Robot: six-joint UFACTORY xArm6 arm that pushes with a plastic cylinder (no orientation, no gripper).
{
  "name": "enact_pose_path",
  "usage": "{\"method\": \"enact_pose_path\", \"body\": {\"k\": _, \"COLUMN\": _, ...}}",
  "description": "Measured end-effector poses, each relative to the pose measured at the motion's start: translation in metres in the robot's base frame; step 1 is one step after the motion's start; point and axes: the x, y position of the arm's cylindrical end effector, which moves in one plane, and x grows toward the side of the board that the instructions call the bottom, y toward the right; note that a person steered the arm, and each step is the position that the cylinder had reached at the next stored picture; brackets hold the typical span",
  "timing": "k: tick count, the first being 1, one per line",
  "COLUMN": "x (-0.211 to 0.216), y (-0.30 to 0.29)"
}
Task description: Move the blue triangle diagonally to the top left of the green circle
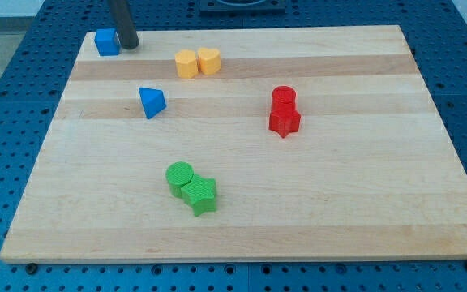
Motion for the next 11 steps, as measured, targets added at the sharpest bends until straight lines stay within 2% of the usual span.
{"method": "enact_pose_path", "body": {"k": 3, "x": 0.000, "y": -0.017}}
{"method": "enact_pose_path", "body": {"k": 4, "x": 0.012, "y": -0.010}}
{"method": "enact_pose_path", "body": {"k": 5, "x": 0.062, "y": -0.025}}
{"method": "enact_pose_path", "body": {"k": 6, "x": 0.130, "y": -0.047}}
{"method": "enact_pose_path", "body": {"k": 7, "x": 0.186, "y": -0.027}}
{"method": "enact_pose_path", "body": {"k": 8, "x": 0.209, "y": 0.036}}
{"method": "enact_pose_path", "body": {"k": 9, "x": 0.216, "y": 0.096}}
{"method": "enact_pose_path", "body": {"k": 10, "x": 0.188, "y": 0.112}}
{"method": "enact_pose_path", "body": {"k": 11, "x": 0.163, "y": 0.092}}
